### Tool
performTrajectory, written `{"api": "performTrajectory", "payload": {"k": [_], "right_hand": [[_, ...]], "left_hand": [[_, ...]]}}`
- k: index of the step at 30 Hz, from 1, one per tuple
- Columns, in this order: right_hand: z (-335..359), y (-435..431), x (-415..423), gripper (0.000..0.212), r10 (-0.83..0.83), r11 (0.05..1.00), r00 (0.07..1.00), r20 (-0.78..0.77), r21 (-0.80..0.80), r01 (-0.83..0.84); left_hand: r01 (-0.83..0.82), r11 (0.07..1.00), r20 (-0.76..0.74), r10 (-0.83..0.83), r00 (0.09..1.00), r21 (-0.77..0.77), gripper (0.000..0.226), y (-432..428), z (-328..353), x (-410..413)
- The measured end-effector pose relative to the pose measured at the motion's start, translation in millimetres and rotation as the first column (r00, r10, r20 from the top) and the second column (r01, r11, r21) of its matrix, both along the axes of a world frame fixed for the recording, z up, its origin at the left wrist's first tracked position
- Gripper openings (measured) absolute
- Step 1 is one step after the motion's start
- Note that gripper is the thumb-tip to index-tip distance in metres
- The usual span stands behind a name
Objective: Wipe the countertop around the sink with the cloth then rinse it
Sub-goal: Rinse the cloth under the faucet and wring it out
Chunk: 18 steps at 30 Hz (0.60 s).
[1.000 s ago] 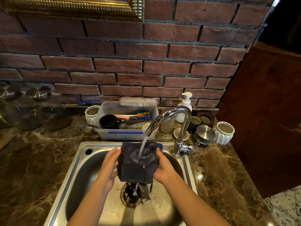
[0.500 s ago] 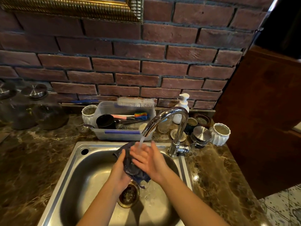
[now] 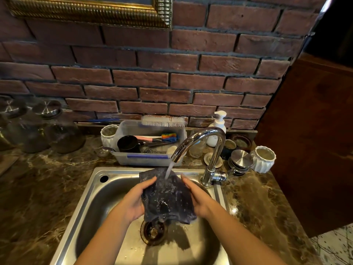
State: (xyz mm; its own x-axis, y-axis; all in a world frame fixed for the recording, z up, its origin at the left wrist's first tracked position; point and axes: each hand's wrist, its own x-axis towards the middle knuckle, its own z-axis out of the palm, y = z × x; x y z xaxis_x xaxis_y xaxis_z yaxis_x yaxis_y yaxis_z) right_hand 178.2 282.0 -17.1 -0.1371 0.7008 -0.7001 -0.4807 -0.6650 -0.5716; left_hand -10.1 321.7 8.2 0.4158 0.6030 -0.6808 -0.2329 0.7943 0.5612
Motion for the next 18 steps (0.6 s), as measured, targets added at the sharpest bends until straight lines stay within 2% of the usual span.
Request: {"api": "performTrajectory", "payload": {"k": [2,4,7,9,12,15,17,18], "right_hand": [[-1,-3,2,0.033,-0.091,0.993,0.995,-0.034,0.074,0.093],[2,-1,4,0.028,-0.155,0.974,0.986,-0.058,0.158,0.162],[10,7,2,0.024,-0.196,0.958,0.981,-0.006,0.213,0.193],[17,11,-4,0.019,-0.211,0.946,0.973,0.090,0.271,0.179],[23,12,-21,0.018,-0.166,0.926,0.954,0.252,0.372,0.063],[29,3,-44,0.023,0.039,0.902,0.936,0.350,0.390,-0.184],[34,-2,-49,0.026,0.119,0.886,0.919,0.377,0.377,-0.269],[35,-3,-48,0.026,0.109,0.888,0.919,0.379,0.378,-0.262]], "left_hand": [[0.027,1.000,-0.085,-0.026,0.996,0.010,0.050,3,-2,-2],[0.021,1.000,-0.106,-0.021,0.994,0.000,0.045,3,-4,-2],[-0.029,0.999,-0.020,0.028,0.999,-0.022,0.058,6,-12,0],[-0.043,0.999,0.035,0.043,0.998,-0.011,0.066,4,-13,4],[-0.030,0.998,0.041,0.028,0.999,0.059,0.067,-4,-11,14],[-0.082,0.993,0.015,0.081,0.997,0.090,0.067,-12,-10,27],[-0.177,0.983,-0.010,0.178,0.984,0.050,0.058,-15,-11,31],[-0.216,0.976,-0.002,0.216,0.976,0.004,0.051,-16,-10,32]]}}
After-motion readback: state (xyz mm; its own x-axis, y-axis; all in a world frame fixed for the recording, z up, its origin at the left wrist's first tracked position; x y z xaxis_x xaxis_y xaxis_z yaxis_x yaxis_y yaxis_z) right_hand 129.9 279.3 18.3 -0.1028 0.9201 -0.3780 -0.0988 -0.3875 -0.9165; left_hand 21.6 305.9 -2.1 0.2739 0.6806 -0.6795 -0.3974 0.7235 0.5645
